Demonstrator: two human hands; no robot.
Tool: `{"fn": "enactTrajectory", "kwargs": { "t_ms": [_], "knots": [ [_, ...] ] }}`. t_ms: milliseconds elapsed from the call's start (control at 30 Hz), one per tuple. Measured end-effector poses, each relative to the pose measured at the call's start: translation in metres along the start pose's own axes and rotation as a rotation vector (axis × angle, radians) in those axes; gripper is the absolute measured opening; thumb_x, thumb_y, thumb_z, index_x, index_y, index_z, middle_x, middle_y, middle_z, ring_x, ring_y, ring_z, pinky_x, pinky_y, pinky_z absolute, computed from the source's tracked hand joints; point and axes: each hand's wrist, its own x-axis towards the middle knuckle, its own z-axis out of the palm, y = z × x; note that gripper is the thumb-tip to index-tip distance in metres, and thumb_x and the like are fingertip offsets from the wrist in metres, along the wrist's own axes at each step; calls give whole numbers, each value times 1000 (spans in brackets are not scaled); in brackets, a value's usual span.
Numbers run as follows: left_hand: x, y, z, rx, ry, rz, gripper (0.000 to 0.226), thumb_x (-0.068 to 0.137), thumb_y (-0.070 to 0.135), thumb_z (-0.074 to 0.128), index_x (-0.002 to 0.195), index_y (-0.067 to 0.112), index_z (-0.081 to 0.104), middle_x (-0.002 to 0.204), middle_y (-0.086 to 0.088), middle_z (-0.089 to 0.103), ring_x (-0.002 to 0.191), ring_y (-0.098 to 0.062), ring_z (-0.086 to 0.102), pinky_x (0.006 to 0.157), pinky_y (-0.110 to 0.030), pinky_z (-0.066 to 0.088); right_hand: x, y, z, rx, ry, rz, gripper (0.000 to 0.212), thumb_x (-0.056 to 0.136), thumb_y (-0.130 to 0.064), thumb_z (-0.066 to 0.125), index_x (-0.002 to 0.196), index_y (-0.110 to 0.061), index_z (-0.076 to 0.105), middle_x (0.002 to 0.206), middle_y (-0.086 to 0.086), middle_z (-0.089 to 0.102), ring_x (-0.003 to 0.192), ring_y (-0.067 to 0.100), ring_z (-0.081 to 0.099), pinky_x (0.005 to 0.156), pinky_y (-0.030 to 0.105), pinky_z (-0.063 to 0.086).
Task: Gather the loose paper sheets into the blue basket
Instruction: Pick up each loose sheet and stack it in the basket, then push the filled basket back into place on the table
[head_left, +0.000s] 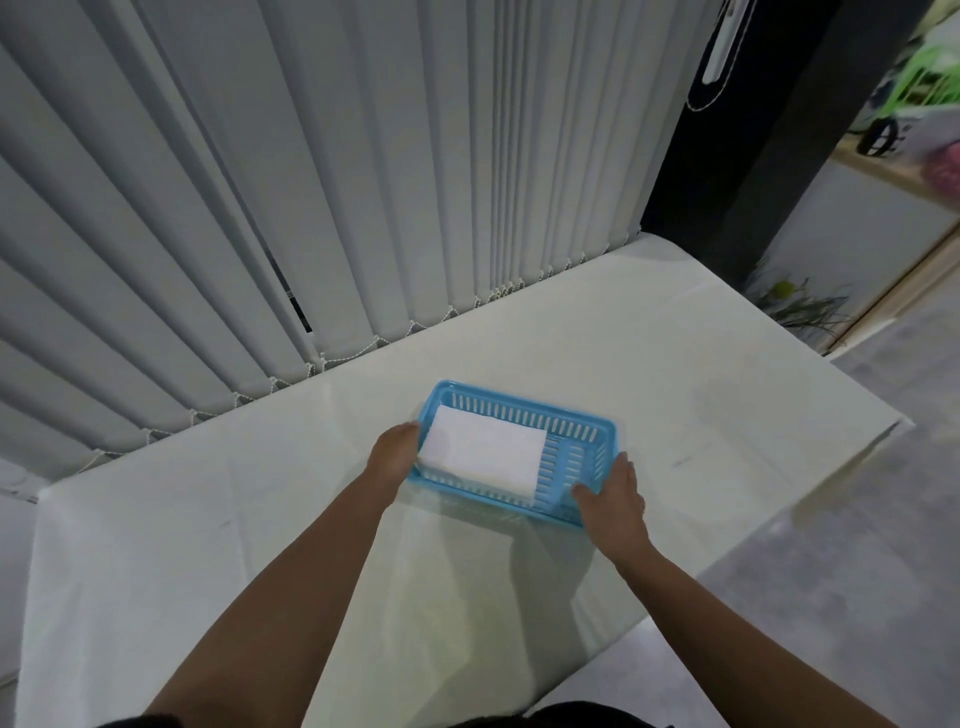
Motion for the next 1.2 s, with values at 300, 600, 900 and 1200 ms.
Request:
{"fn": "enactTrajectory", "kwargs": {
  "t_ms": [300, 600, 900, 1200],
  "knots": [
    [-11, -19, -6, -164, -89, -71, 26, 93, 7, 44, 83, 22, 62, 93, -10, 63, 82, -25, 58, 76, -35, 48, 20, 20, 14, 194, 36, 44, 69, 70, -30, 57, 133, -12, 34, 124, 13, 55, 107, 29, 60, 91, 51, 53],
    [-17, -21, -8, -70, -57, 2, 33, 90, 9, 49, 122, 9, 61, 111, -13, 66, 100, -32, 64, 90, -46, 55, 15, 6, 7, 79, 99, -21, 64, 82, -21, 60, 137, -7, 31, 125, 16, 53, 103, 30, 61, 81, 42, 55],
    [4, 22, 9, -172, -11, -10, 34, 91, 9, 51, 123, 11, 59, 111, -13, 65, 100, -32, 65, 86, -45, 57, 76, -28, -37, 96, 93, -102, 28, 86, -13, 56, 113, -12, 47, 108, 9, 61, 89, 23, 63, 62, 27, 51],
    [57, 106, 98, -367, 102, -67, 36, 87, 3, 52, 121, 11, 62, 109, -14, 66, 89, -28, 62, 73, -35, 54, 209, -49, -117, 102, 11, -174, 27, 84, -7, 55, 110, -7, 51, 105, 12, 65, 86, 24, 65, 60, 26, 49]
  ]
}}
